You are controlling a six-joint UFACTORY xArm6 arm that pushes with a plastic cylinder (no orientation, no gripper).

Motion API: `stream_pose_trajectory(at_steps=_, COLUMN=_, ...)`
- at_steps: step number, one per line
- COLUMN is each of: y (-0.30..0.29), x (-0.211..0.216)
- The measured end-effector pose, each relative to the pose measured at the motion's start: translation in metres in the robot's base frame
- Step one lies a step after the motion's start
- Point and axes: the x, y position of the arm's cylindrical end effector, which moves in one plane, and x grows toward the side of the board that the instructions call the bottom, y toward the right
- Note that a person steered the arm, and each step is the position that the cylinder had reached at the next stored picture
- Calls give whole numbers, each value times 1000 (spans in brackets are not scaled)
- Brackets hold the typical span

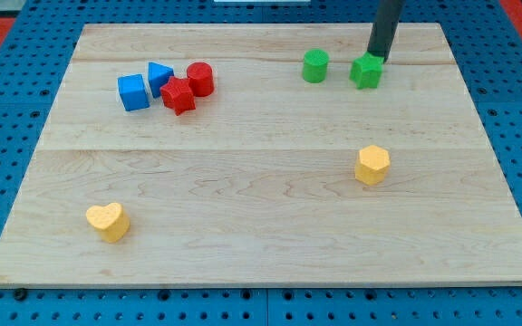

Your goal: Push the yellow hexagon towards green star

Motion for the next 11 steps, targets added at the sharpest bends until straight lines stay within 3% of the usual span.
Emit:
stream_pose_trajectory(at_steps=3, y=-20, x=111)
stream_pose_trajectory(at_steps=5, y=48, x=152)
stream_pose_trajectory(at_steps=6, y=24, x=234)
stream_pose_trajectory(at_steps=8, y=-3, x=199)
stream_pose_trajectory(at_steps=10, y=-40, x=227)
stream_pose_trajectory(at_steps=11, y=-45, x=205)
